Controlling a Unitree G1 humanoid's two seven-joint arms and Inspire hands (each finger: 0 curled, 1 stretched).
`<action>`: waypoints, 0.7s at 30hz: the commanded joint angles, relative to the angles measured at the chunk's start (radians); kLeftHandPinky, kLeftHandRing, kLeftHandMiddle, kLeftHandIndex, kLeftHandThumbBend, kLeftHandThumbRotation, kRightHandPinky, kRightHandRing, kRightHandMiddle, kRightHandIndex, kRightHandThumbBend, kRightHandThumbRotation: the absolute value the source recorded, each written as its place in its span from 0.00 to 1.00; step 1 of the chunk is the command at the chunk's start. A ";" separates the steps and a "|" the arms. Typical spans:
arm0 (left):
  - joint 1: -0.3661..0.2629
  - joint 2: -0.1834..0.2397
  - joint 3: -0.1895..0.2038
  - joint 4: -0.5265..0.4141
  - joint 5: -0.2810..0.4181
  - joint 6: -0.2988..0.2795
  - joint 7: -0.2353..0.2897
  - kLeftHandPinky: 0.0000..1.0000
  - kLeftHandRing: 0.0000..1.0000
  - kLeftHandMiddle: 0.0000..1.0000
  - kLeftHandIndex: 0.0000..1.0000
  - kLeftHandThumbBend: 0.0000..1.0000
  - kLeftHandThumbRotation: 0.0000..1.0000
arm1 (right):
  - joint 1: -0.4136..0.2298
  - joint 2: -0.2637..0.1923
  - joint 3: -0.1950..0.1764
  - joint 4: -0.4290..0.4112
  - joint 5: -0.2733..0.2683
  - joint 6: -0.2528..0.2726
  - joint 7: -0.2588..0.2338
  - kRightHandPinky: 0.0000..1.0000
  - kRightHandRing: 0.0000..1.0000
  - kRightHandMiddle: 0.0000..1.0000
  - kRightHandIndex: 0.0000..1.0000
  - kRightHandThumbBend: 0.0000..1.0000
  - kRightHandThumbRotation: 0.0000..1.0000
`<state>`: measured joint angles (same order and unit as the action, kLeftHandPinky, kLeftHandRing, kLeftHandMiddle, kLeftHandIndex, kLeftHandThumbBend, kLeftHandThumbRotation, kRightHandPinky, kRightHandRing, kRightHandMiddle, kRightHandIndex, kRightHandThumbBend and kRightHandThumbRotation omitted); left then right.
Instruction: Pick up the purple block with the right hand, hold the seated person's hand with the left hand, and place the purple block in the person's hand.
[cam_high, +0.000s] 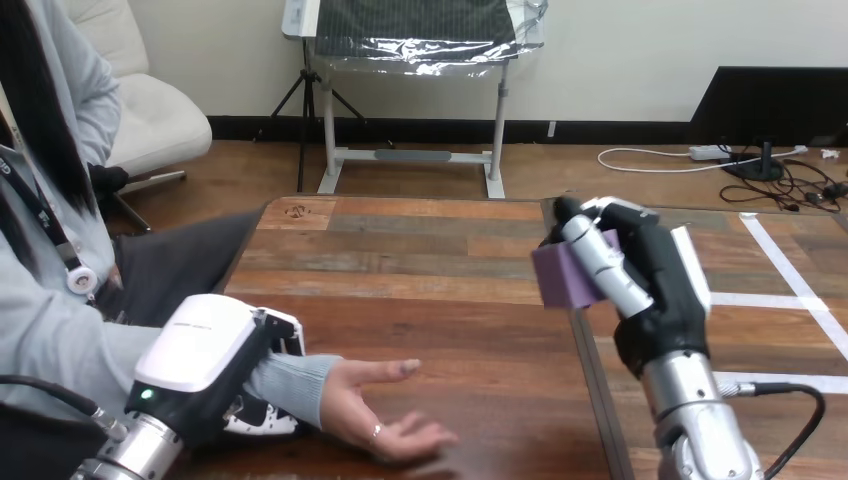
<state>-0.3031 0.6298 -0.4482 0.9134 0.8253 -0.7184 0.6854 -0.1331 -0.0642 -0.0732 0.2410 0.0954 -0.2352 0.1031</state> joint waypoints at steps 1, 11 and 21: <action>-0.022 0.015 0.048 -0.154 -0.043 -0.003 -0.036 0.24 0.26 0.30 0.31 0.82 0.15 | -0.022 0.016 0.020 -0.021 -0.028 -0.028 -0.015 0.02 0.06 0.11 0.15 0.29 0.34; 0.003 0.027 0.088 -0.270 -0.050 0.016 -0.080 0.23 0.25 0.30 0.31 0.83 0.16 | 0.002 0.022 0.061 -0.030 -0.029 -0.023 0.021 0.02 0.06 0.11 0.15 0.27 0.35; 0.017 0.028 0.120 -0.361 -0.068 0.026 -0.130 0.23 0.26 0.30 0.32 0.82 0.17 | 0.025 0.048 0.093 -0.042 -0.066 -0.028 0.006 0.01 0.06 0.10 0.16 0.28 0.36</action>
<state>-0.2249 0.6497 -0.3909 0.6985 0.7987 -0.6857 0.5672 -0.0715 -0.0384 -0.0065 0.2410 0.0414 -0.2351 0.1149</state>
